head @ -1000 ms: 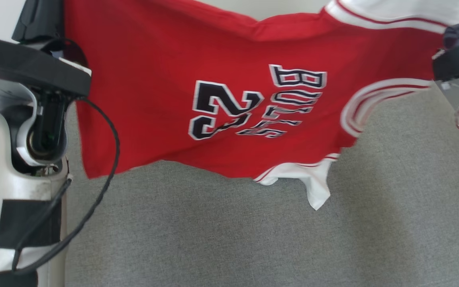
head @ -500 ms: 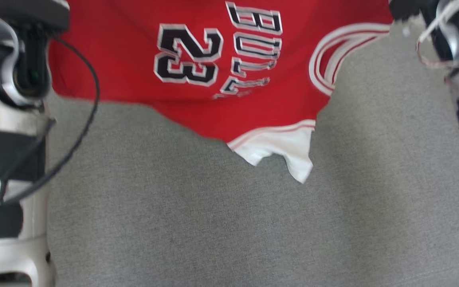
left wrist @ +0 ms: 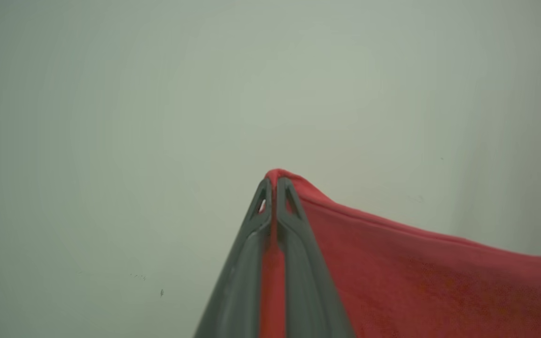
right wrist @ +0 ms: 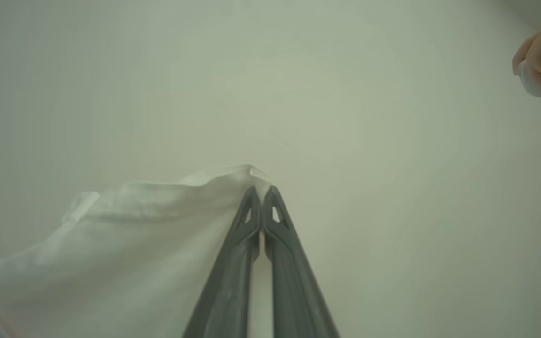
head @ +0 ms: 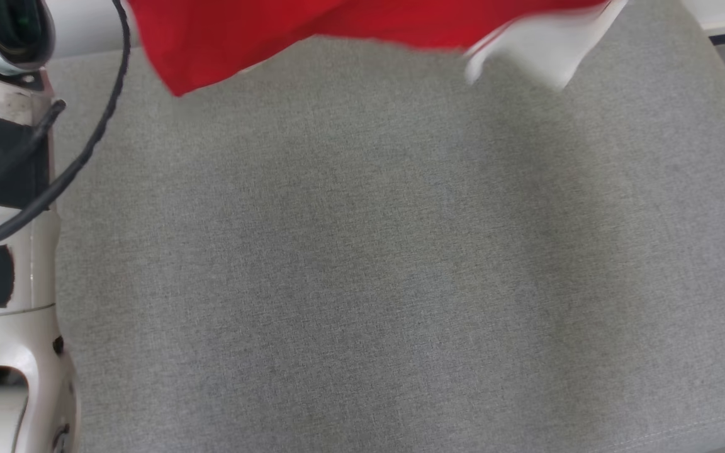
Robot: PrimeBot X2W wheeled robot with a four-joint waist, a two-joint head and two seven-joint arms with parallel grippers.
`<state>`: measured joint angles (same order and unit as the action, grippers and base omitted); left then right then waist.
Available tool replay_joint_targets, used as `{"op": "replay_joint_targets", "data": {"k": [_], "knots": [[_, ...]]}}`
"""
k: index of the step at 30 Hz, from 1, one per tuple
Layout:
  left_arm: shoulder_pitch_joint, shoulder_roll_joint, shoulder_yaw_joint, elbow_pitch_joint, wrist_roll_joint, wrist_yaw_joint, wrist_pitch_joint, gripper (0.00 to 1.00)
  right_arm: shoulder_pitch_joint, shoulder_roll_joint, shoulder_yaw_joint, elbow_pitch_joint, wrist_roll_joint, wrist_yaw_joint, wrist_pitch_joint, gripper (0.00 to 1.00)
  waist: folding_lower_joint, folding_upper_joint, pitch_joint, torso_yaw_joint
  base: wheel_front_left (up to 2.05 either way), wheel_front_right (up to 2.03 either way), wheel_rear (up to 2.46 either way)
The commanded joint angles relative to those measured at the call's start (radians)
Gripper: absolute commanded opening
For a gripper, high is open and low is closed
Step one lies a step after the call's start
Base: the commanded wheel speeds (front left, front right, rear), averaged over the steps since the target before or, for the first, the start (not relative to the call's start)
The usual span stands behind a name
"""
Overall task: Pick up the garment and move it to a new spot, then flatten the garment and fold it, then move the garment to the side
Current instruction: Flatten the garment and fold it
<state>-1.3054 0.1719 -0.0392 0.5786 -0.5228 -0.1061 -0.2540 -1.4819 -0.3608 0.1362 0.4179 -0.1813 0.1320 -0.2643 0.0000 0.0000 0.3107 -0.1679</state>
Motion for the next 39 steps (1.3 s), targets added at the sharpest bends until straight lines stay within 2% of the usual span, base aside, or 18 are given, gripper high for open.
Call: {"op": "replay_joint_targets", "data": {"k": [1,4,13,20,23,27,31,39], "knots": [[-0.006,-0.003,0.005,0.003,0.010,-0.008,-0.007,0.00,0.039,0.008,-0.013,-0.034,-0.018,-0.002,0.001,0.00,0.0000,0.0000,0.017,0.005,0.00,0.00,0.00],[0.013,-0.005,0.003,0.009,0.013,-0.016,-0.011,0.00,0.093,0.016,0.001,-0.044,-0.034,-0.002,0.000,0.00,0.0000,0.0000,0.038,0.002,0.00,0.00,0.00],[0.128,-0.019,-0.013,-0.011,-0.006,-0.026,-0.011,0.00,0.217,-0.024,0.063,0.007,0.017,-0.002,0.000,0.00,0.0000,0.0000,0.062,0.008,0.00,0.00,0.00],[0.264,0.014,-0.109,-0.038,-0.101,-0.024,-0.011,0.00,0.317,-0.070,0.167,0.066,0.130,-0.002,0.001,0.00,0.0000,0.0000,0.006,0.026,0.00,0.00,0.00],[0.356,0.037,-0.152,-0.066,-0.150,-0.024,0.000,0.00,0.368,-0.110,0.245,0.077,0.215,-0.002,0.040,0.00,0.0000,0.0000,-0.031,0.037,0.00,0.00,0.00],[0.484,0.061,-0.182,-0.112,-0.204,-0.024,0.008,0.00,0.460,-0.182,0.303,0.014,0.322,-0.002,0.118,0.00,0.0000,0.0000,-0.078,0.054,0.00,0.00,0.00],[0.619,0.082,-0.180,-0.160,-0.248,-0.024,0.021,0.00,0.575,-0.256,0.328,-0.102,0.418,-0.002,0.194,0.00,0.0000,0.0000,-0.114,0.061,0.00,0.00,0.00],[0.870,0.082,-0.178,-0.293,-0.300,0.014,0.059,0.00,0.856,-0.360,0.279,-0.331,0.568,-0.002,0.378,0.00,0.0000,0.0000,-0.157,0.084,0.00,0.00,0.00]]}}
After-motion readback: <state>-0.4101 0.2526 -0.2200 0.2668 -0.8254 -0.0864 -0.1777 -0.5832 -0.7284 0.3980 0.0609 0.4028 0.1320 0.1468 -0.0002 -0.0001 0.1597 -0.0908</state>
